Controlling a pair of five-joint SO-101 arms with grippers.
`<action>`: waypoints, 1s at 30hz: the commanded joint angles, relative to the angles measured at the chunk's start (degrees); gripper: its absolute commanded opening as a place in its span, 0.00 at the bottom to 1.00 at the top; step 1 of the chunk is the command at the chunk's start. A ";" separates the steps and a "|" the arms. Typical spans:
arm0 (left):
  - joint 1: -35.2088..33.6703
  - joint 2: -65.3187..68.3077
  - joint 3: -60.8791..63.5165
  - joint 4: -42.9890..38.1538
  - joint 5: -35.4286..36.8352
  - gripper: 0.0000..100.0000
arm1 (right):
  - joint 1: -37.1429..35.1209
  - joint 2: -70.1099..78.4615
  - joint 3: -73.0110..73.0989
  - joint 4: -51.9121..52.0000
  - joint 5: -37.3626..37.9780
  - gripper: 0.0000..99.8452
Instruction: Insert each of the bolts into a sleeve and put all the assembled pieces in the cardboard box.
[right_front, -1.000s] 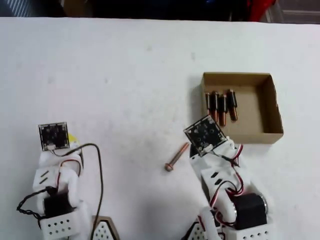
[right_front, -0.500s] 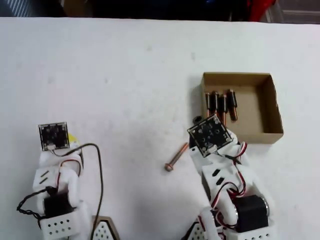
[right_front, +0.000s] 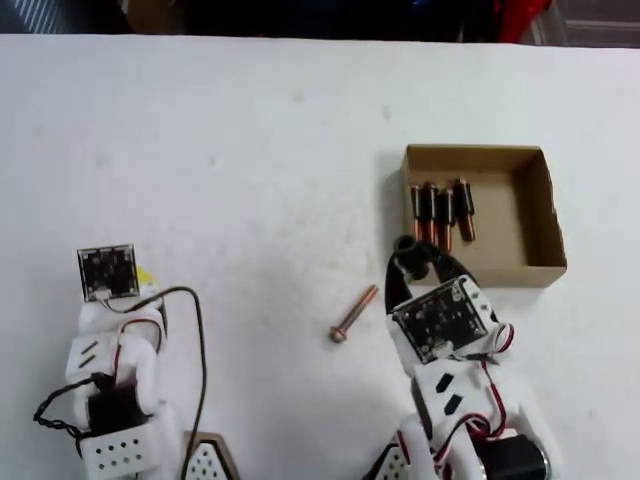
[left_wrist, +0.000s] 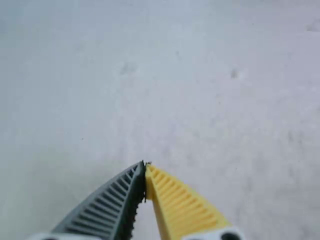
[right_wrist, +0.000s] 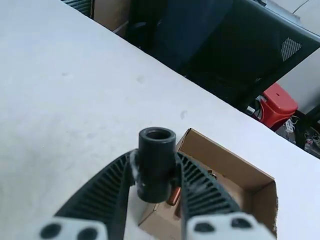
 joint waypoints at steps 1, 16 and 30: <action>0.75 -0.57 -0.18 0.53 -2.02 0.03 | 0.31 -0.75 1.93 -3.65 -0.53 0.02; 4.00 -0.57 -4.66 8.09 -9.76 0.03 | 0.75 -0.75 11.69 -10.51 -7.91 0.02; 11.30 -0.48 -20.75 16.62 -19.87 0.03 | 15.34 -0.84 26.64 -26.95 -15.65 0.02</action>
